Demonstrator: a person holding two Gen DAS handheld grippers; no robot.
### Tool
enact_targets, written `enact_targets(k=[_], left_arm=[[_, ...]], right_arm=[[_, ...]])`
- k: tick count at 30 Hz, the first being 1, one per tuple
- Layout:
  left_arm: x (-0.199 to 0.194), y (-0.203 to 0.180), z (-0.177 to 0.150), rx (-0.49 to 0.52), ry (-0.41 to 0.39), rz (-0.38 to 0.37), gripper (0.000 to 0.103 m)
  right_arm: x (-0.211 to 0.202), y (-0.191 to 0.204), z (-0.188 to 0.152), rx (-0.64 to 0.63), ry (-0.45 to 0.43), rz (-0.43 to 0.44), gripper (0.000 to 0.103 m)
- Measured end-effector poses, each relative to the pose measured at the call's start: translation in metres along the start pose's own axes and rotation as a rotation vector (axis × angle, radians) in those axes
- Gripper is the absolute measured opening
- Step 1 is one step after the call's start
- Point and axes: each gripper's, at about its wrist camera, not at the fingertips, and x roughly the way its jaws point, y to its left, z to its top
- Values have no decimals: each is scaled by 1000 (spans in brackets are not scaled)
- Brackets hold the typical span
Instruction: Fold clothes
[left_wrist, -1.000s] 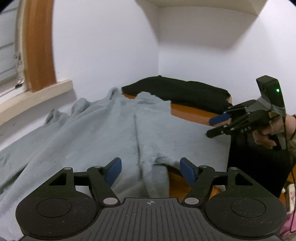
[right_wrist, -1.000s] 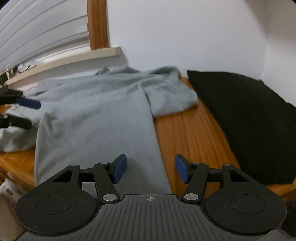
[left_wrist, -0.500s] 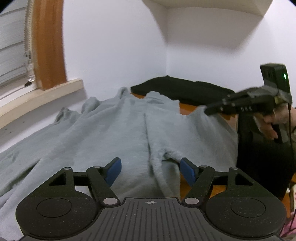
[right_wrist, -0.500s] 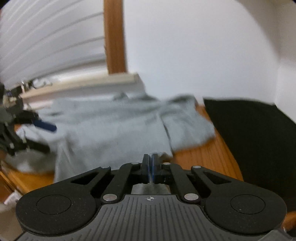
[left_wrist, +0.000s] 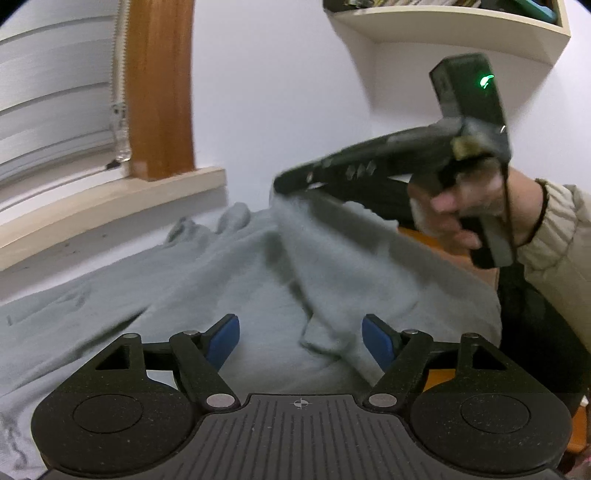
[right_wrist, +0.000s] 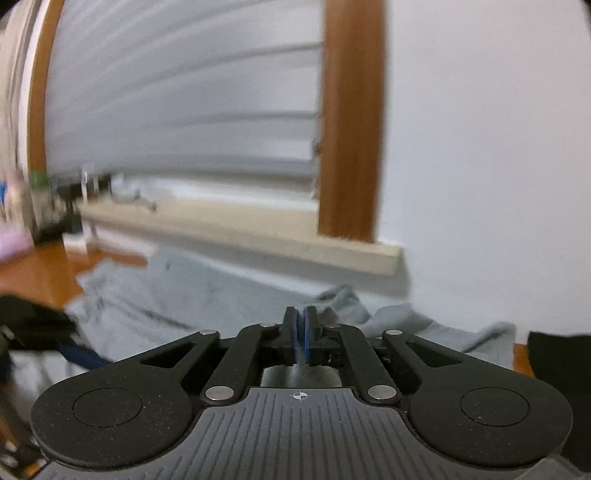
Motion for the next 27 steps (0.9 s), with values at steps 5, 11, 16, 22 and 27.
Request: enact_targets(k=[5, 11, 16, 22, 27], left_arm=[[-2, 3, 2, -11, -9, 3, 79], [9, -12, 6, 21, -25, -32, 79], [27, -25, 5, 42, -6, -51, 79], [39, -34, 6, 68, -4, -40, 79], [41, -29, 5, 53, -8, -29, 79]], right_arm=[[-21, -12, -25, 27, 34, -53, 40], [-69, -39, -78, 78, 181, -108, 41], [-102, -50, -128, 148, 254, -125, 41], [-115, -42, -149, 168, 255, -98, 42], [-116, -36, -150, 153, 234, -42, 27]])
